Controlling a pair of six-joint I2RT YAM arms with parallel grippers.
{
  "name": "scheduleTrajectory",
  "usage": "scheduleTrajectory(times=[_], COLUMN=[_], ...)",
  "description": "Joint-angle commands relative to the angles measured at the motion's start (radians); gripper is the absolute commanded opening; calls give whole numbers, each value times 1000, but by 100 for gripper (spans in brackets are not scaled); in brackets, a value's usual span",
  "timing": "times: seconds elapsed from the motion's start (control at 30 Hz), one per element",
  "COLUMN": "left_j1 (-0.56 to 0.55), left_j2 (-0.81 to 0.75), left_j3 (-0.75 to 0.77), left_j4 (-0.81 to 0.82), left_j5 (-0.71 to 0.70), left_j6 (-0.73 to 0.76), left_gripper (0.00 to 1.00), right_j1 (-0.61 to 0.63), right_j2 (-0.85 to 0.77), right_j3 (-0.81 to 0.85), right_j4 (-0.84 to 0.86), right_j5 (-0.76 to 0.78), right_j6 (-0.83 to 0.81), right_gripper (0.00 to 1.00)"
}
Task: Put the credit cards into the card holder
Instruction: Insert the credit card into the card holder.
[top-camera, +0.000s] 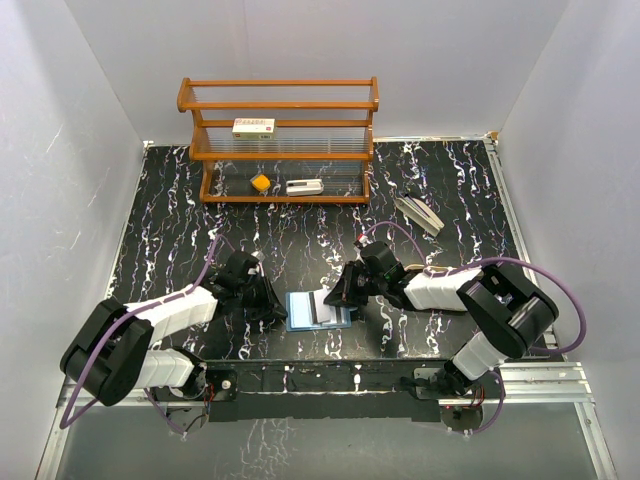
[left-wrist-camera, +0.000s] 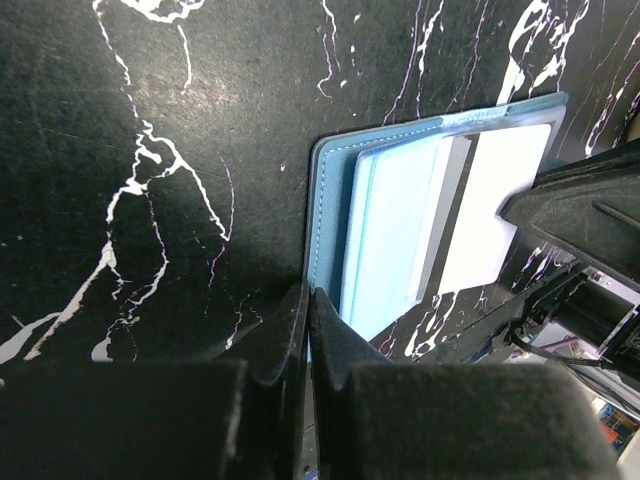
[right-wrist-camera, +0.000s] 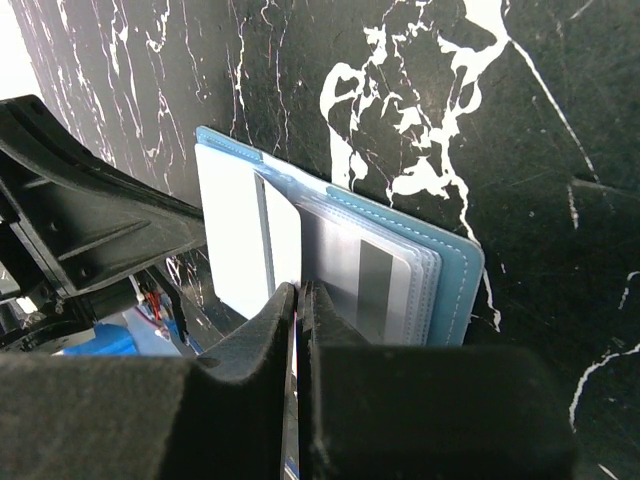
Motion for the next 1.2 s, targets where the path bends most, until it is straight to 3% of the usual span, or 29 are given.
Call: scheduleTrajectory(times=[0.0,0.3,0.53,0.77,0.97,1.17], left_j1=[-17,-18,-18,-21,-23,-24], left_j2=[-14,-14,-16,-9,-6,-4], left_j3=[-22,-27,-35,-35,-36,-41], left_j4=[-19,-16,-3,9,16,46], left_j5=[9,2,1,2,12,26], left_j6=[-16,-18,-26,-28,-32,-43], left_gripper=[0,0,0,0,0,0], right_j1=[1,26,39,62,113,141], right_j2=[18,5,-27,-3,-2,18], right_j3=[3,3,26,59,154,180], right_j4=[53,18,-78,-95,-265,-265], right_j5=[28,58,96,102,217,226], right_j6=[17,21,-14,-14,-56,-44], right_gripper=[0,10,7,16,20,25])
